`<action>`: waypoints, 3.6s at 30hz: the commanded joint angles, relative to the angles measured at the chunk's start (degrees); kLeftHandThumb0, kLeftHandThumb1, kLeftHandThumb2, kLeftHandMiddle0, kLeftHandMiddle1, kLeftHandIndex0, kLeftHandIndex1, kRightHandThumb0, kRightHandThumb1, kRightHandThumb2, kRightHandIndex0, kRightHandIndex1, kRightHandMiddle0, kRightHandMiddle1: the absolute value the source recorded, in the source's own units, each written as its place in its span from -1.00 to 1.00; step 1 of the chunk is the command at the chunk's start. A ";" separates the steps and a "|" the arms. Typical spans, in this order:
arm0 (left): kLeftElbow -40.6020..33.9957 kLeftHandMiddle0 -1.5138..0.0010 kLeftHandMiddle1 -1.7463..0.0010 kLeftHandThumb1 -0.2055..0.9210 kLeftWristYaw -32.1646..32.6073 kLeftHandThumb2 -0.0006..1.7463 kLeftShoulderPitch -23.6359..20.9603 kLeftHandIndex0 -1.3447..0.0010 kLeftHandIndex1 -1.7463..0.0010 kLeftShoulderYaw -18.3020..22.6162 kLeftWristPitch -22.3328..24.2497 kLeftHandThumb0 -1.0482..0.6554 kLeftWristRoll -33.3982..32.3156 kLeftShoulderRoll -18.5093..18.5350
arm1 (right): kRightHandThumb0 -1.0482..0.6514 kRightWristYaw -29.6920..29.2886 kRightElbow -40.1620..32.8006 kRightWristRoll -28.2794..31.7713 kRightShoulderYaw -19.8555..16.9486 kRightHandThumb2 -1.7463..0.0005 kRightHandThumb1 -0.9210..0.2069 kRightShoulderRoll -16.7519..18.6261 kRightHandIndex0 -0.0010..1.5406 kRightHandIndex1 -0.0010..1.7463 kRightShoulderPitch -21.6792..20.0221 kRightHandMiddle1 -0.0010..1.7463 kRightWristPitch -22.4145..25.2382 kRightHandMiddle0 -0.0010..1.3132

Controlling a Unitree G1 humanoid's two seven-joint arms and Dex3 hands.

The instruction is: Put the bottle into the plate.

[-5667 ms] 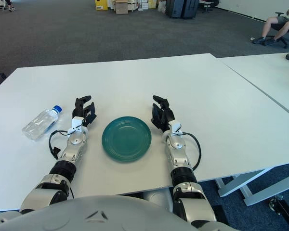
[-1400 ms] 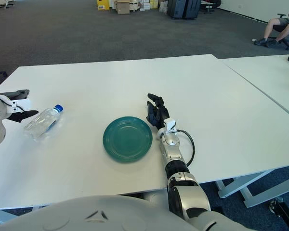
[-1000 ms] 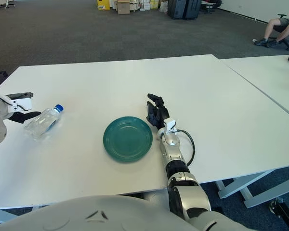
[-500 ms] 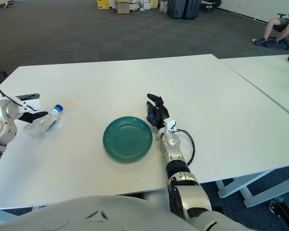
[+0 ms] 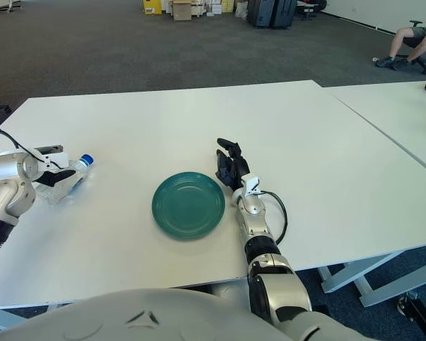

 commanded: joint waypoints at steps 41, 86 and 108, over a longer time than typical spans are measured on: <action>10.85 -0.69 -1.00 1.00 8.34 -0.13 -3.40 1.00 0.51 -6.91 -0.33 -0.95 -3.60 -0.12 | -0.46 2.10 0.63 2.11 -1.79 0.11 -1.00 0.21 -0.55 -0.99 1.32 -0.04 1.14 -1.00; 22.55 -0.71 -1.00 1.00 1.41 -0.40 -10.37 -0.53 -1.00 -18.84 -1.31 -0.96 3.94 1.41 | -0.46 2.95 0.81 2.18 -2.58 0.09 -1.00 -0.42 -0.56 -1.00 0.62 -0.04 1.30 -1.00; 43.80 -0.56 -1.00 0.99 14.48 -0.68 -13.63 -0.02 -1.00 -26.27 -10.97 -0.71 4.64 -5.34 | -0.45 4.07 -0.54 2.56 -2.93 0.09 -1.00 -0.16 -0.54 -0.99 1.33 -0.03 0.92 -1.00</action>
